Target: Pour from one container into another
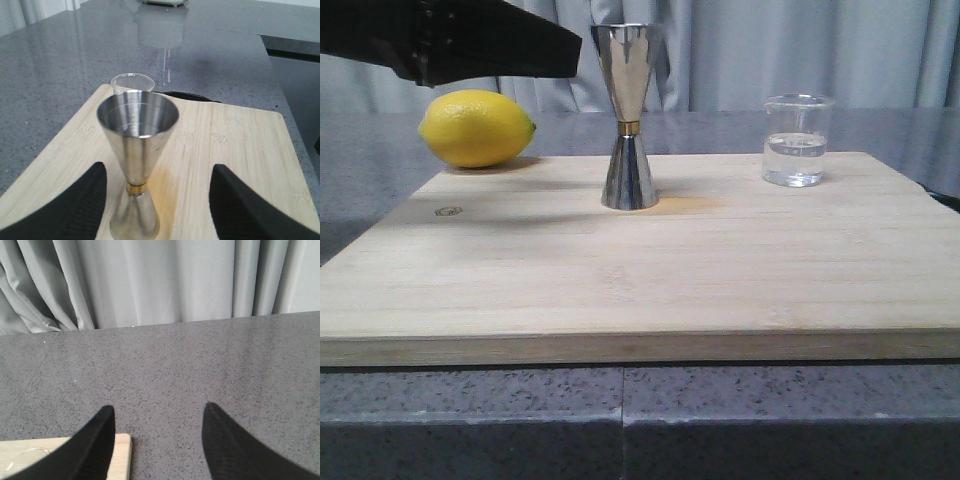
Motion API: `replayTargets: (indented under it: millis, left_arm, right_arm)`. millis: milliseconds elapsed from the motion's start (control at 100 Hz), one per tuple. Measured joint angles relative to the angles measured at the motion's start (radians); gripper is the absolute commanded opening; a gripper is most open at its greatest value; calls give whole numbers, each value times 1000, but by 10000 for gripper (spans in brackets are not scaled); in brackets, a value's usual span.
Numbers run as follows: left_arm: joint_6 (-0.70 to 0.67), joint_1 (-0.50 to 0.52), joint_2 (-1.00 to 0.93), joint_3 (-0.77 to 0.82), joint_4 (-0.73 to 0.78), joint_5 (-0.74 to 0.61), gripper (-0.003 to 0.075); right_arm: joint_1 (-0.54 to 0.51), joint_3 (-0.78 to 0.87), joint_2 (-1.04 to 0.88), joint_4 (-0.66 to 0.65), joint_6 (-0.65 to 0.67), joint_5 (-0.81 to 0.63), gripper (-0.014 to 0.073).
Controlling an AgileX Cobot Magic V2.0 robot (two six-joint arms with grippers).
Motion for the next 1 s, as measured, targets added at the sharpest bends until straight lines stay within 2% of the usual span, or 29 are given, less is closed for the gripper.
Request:
replayTargets:
  millis: [260,790,1000]
  left_arm:
    - [26,-19,100,-7,-60,-9,407]
    - [36,-112,179,-81,-76,-11,407]
    - [36,-121,179,-81,-105,-11,361]
  right_arm:
    - [0,0,0,0,0,0,365]
    - [0,0,0,0,0,0,365]
    - [0,0,0,0,0,0,365]
